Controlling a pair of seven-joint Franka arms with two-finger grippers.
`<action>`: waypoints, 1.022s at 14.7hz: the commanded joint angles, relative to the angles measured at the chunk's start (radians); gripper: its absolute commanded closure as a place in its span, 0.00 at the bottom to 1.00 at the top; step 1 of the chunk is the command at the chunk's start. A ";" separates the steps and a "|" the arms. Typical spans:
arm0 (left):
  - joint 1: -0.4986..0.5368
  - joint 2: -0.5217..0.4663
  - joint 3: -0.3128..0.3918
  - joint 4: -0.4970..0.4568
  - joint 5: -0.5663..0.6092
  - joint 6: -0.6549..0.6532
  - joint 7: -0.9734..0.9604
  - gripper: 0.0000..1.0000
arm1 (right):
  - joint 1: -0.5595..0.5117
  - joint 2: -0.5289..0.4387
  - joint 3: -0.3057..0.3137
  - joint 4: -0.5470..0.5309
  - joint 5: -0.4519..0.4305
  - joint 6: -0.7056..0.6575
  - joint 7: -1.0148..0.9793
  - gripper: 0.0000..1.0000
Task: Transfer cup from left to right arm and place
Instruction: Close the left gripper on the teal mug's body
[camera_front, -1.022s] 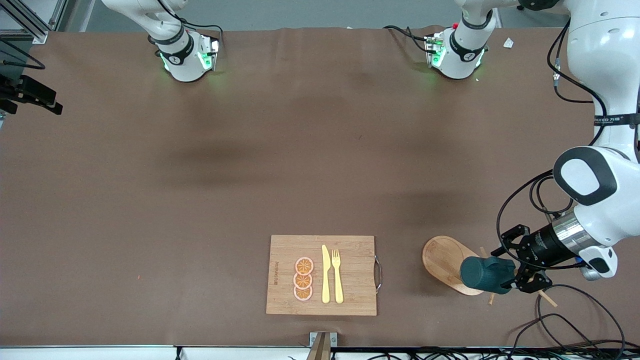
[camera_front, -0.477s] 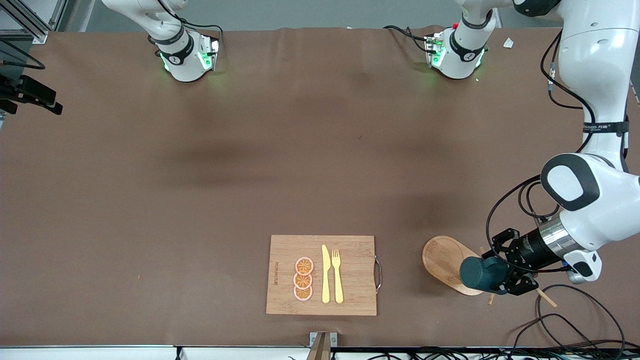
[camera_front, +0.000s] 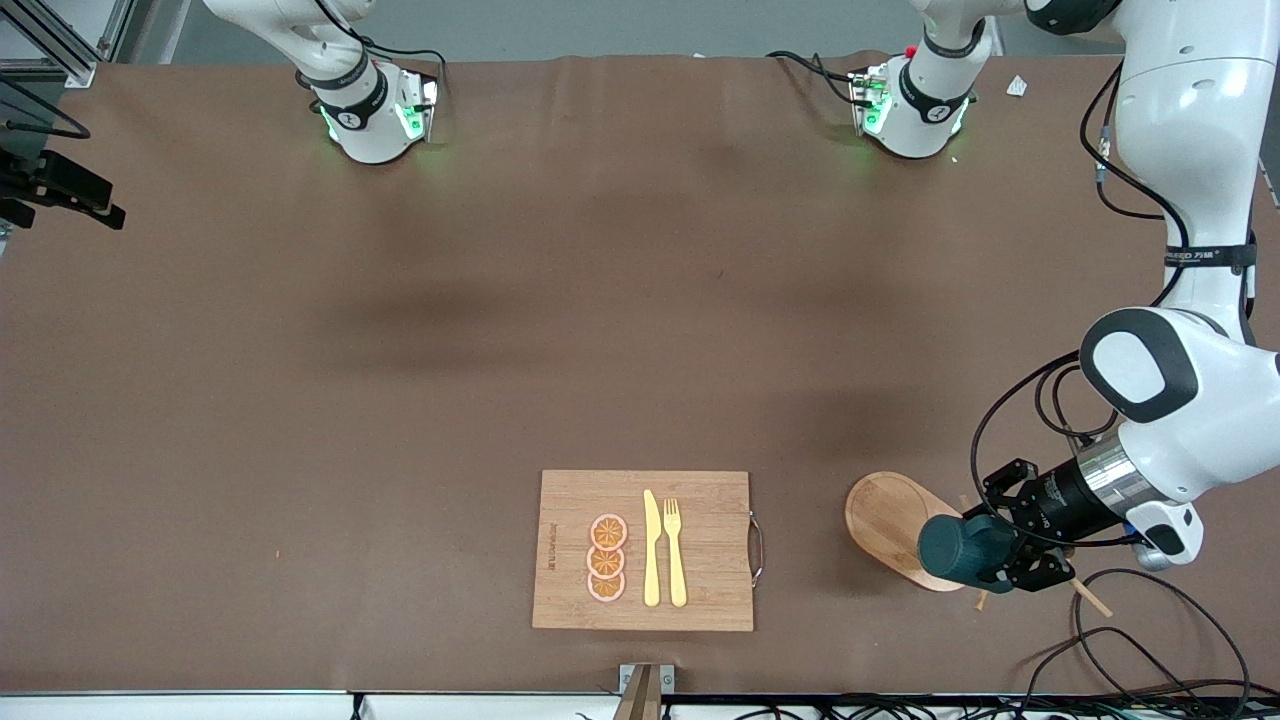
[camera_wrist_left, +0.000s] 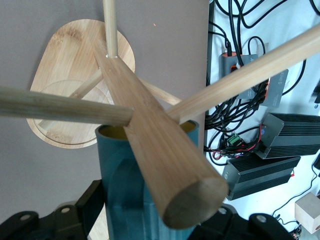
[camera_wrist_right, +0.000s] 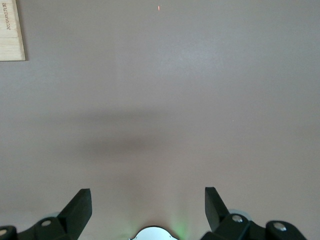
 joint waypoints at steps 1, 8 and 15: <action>-0.004 0.007 -0.001 0.018 -0.012 0.006 0.008 0.28 | -0.005 -0.012 0.006 -0.004 -0.004 -0.004 0.000 0.00; -0.002 -0.025 -0.009 0.017 -0.009 -0.006 0.000 0.28 | -0.005 -0.012 0.007 -0.004 -0.004 -0.004 0.000 0.00; -0.007 -0.069 -0.012 0.012 -0.005 -0.064 -0.005 0.29 | -0.005 -0.010 0.007 -0.004 -0.004 -0.006 0.000 0.00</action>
